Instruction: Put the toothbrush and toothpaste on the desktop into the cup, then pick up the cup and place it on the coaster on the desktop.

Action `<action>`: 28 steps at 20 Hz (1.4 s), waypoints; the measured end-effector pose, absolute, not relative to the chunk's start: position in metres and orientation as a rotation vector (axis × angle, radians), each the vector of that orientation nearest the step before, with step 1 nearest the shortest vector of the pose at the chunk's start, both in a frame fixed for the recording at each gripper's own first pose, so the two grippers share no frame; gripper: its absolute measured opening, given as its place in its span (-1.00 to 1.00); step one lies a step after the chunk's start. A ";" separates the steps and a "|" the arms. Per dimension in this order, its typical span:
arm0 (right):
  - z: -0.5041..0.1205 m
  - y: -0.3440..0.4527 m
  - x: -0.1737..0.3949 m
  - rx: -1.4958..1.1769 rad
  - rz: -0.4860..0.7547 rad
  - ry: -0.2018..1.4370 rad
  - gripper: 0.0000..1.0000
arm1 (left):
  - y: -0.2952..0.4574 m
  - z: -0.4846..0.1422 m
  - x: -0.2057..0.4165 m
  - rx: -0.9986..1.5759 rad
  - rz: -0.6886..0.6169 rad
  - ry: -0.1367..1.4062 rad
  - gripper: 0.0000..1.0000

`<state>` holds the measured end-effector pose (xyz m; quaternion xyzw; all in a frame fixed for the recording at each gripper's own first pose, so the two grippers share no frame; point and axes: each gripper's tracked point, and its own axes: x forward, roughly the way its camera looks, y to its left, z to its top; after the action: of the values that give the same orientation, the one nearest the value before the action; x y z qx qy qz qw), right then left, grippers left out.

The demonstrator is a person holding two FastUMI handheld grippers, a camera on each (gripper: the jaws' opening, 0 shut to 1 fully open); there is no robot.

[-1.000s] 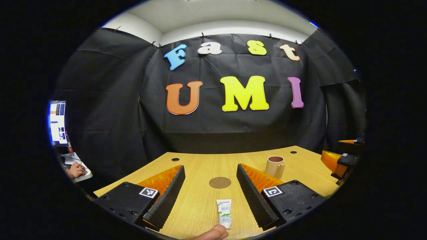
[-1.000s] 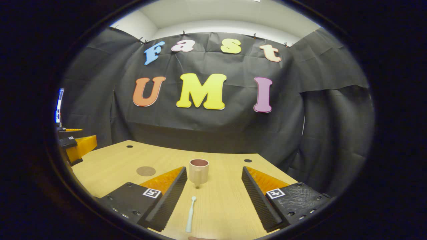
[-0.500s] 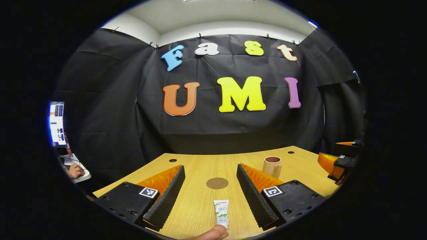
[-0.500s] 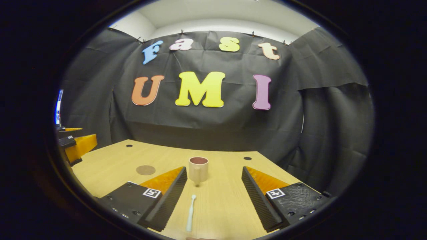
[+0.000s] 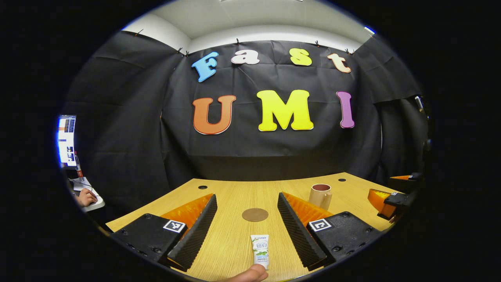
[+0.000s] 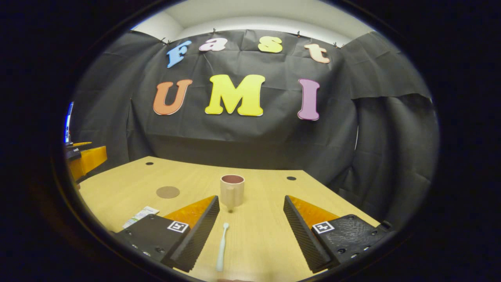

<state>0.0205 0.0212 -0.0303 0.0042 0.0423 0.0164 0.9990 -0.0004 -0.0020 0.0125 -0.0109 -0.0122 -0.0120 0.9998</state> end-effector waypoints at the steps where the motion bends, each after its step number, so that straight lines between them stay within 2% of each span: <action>1: -0.034 0.021 0.023 0.015 0.031 0.088 0.95 | -0.003 0.012 0.000 -0.021 -0.027 -0.025 0.96; 9: -0.081 0.032 0.042 -0.007 0.025 0.202 0.94 | 0.001 -0.018 0.008 -0.055 -0.030 0.022 0.96; 12: -0.104 0.042 0.048 -0.009 0.030 0.261 0.89 | 0.000 -0.026 0.008 -0.053 -0.036 0.029 0.96; 14: -0.118 0.050 0.054 -0.002 0.038 0.303 0.76 | 0.000 -0.031 0.008 -0.057 -0.044 0.032 0.96; 18: -0.143 0.057 0.065 -0.028 0.033 0.388 0.71 | -0.010 -0.054 0.008 -0.102 -0.069 0.084 0.96; 19: -0.150 0.059 0.068 -0.026 0.036 0.415 0.60 | -0.012 -0.061 0.007 -0.098 -0.068 0.102 0.96; 22: -0.169 0.069 0.070 -0.029 0.061 0.496 0.46 | -0.009 -0.076 0.007 -0.065 -0.056 0.131 0.97; 24: -0.175 0.076 0.069 -0.007 0.070 0.534 0.22 | -0.011 -0.085 0.003 -0.073 -0.062 0.154 0.97; 25: -0.178 0.078 0.070 -0.007 0.075 0.540 -0.10 | -0.017 -0.088 0.002 -0.079 -0.076 0.163 0.97; 28: -0.178 0.080 0.073 -0.021 0.075 0.541 -0.29 | -0.022 -0.097 0.000 -0.061 -0.083 0.183 0.97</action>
<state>0.0731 0.0795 -0.1783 -0.0103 0.2673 0.0369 0.9628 -0.0001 -0.0216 -0.0966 -0.0305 0.0911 -0.0413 0.9945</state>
